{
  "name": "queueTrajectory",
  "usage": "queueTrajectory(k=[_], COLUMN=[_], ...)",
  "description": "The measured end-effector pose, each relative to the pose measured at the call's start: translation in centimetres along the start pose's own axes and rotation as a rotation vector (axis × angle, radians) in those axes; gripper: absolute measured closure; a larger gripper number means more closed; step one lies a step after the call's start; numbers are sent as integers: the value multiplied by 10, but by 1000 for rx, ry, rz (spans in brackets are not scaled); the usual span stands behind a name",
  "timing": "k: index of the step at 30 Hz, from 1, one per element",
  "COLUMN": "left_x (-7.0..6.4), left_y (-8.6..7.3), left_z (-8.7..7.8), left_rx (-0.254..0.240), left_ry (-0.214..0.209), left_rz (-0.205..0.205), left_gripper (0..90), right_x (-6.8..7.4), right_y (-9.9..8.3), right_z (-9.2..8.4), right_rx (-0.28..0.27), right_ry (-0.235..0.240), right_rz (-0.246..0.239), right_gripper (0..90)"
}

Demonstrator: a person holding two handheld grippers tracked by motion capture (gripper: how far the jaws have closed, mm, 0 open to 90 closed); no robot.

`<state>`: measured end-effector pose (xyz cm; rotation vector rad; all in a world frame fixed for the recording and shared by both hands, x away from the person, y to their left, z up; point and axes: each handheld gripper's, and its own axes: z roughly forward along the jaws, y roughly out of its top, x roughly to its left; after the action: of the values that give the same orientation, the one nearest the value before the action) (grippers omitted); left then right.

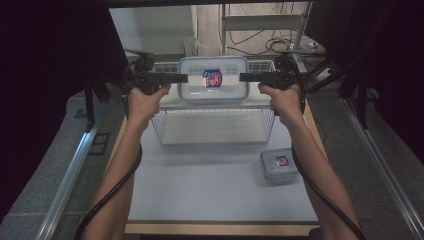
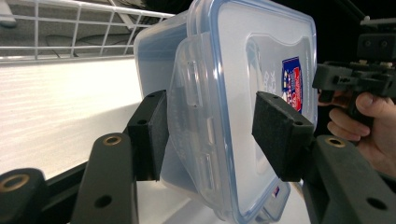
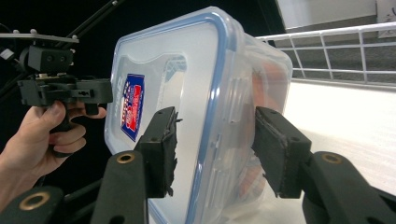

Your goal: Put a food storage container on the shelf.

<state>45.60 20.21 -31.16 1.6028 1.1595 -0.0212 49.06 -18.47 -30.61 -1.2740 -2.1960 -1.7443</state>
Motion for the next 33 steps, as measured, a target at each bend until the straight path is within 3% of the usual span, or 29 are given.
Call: queueTrajectory(k=[4, 11, 14, 19, 23, 26, 29, 33], left_x=[3, 5, 4, 1, -3, -8, -13, -16], left_y=[0, 0, -1, -2, -7, -15, -26, -46], left_z=[2, 4, 6, 4, -3, -7, -13, -20], left_rx=[-15, -30, -35, -67, -104, -120, -131, -147], left_ry=[-4, 13, 44, 91, 89, 95, 94, 93], left_rz=[-24, -24, -3, 45, 92, 152, 202, 257], left_gripper=[461, 454, 444, 406, 384, 371, 377, 513], right_x=[-2, -5, -5, -4, -3, 3, 13, 29], right_y=[1, 2, 3, 3, 2, 0, -6, -21], right_z=[3, 6, 7, 9, 4, -3, -13, -25], right_rx=[-9, -19, -27, -34, -55, -70, -77, -56], right_ry=[-5, -8, -33, -116, -125, -132, -125, -147], right_rz=[16, 35, 12, -72, -108, -153, -204, -292], right_gripper=[486, 478, 464, 430, 431, 470, 586, 778])
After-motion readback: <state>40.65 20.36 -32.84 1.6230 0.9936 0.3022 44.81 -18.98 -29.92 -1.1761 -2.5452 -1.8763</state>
